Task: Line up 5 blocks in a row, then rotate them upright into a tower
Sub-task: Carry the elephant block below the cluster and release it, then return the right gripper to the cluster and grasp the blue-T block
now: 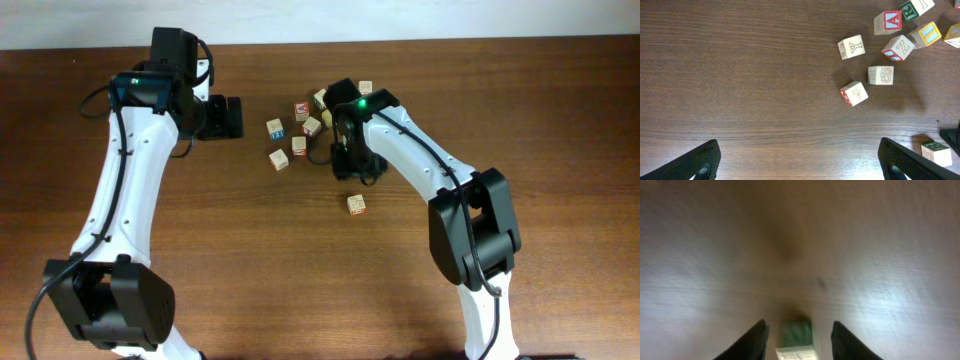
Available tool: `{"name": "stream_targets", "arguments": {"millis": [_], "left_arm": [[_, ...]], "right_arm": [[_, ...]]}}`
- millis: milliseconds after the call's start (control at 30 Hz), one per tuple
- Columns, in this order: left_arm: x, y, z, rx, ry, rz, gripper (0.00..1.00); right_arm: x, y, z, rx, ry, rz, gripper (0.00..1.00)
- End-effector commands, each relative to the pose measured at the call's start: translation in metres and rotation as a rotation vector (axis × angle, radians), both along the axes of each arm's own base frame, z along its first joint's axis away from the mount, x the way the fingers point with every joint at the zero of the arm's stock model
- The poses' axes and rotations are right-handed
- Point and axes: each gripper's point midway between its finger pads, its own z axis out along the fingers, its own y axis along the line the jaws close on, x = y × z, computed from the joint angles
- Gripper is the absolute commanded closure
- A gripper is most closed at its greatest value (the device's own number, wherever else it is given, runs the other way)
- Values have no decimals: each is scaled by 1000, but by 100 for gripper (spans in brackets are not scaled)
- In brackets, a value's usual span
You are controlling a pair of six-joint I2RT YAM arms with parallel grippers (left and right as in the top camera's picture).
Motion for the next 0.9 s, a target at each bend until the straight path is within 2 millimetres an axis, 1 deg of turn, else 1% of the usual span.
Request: {"name": "stream_targets", "arguments": {"millis": [0,67,167,233,267,333,433,500,633,667,767,867], "left_arm": [[5,1,6,-1,-21,15,1],[5,1,6,-1,-21,15,1],[5,1,7,-1,-21,15,1],[5,1,6,-1,-21,15,1],[5,1,6,-1,-21,15,1],[5,1,6,-1,-21,15,1],[5,1,7,-1,-21,15,1],[5,1,7,-1,-21,15,1],[5,1,7,0,-21,15,1],[5,1,7,0,-21,15,1],[5,1,6,-1,-21,15,1],[5,1,7,-1,-21,15,1]], "right_arm": [[36,21,24,109,-160,17,54],[57,32,31,152,-247,18,53],[76,43,40,203,-331,14,53],[86,59,45,281,-368,31,53],[88,65,46,310,-372,29,52],[89,70,42,326,-373,19,53],[88,80,40,329,-382,35,53],[90,83,35,302,-401,31,53],[92,85,18,239,-419,-7,53],[92,90,12,240,-418,-6,53],[92,98,5,246,-423,6,53],[94,94,-4,209,-430,-12,53]]}}
